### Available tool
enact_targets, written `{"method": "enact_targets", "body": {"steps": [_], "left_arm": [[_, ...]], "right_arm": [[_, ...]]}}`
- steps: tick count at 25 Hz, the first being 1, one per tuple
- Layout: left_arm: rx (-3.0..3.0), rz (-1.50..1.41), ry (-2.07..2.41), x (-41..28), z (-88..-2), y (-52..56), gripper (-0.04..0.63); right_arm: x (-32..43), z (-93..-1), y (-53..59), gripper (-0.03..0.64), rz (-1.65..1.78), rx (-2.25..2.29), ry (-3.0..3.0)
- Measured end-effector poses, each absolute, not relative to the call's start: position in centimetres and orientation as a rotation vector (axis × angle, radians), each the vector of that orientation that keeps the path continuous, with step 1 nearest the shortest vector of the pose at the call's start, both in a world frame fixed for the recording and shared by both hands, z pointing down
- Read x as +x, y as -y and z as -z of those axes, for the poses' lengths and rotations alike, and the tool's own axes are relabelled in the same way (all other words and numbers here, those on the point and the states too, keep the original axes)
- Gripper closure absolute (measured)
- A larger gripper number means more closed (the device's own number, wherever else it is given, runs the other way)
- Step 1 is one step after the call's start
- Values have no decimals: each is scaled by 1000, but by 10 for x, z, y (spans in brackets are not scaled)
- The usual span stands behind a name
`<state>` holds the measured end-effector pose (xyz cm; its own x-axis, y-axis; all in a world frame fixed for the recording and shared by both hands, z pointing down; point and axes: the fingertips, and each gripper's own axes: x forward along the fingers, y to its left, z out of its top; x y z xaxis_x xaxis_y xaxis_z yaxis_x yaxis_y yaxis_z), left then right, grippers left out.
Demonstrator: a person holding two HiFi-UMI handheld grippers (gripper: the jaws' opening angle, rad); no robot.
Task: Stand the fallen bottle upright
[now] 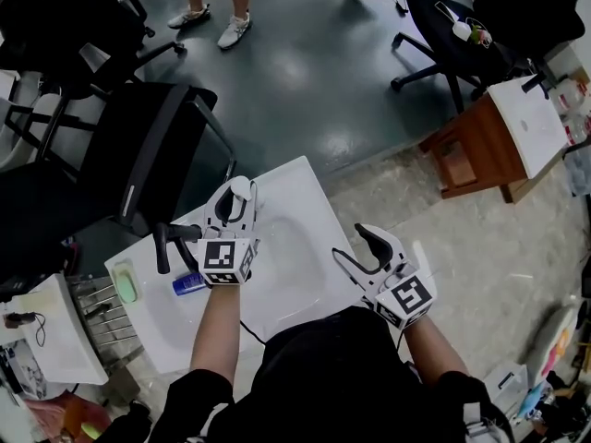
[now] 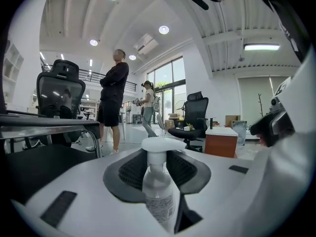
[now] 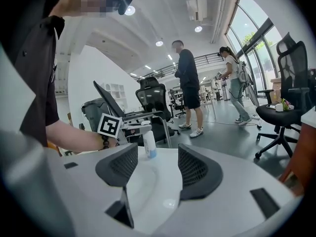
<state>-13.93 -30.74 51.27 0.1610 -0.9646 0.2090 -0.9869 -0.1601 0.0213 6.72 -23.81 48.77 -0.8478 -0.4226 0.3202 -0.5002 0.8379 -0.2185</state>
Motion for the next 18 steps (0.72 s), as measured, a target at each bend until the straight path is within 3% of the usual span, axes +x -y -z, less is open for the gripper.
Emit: {"method": "enact_targets", "body": {"steps": [7,10,14,18], "left_arm": [[2233,-257,1897,-139,-526,295,456],[2280,-291,1854,-129,-527,294,345],[2275,-334,1848,-125,-531,294,258],[2217,-308,1857,-131,-531,291,245]], "right_arm": [[65,-488,234,348,-432,679,2746],[62,-481,233,348,-420,690,2782],[62,-479,228,348,-410,682,2778],[66,-483,221,348,-392,669,2734]]}}
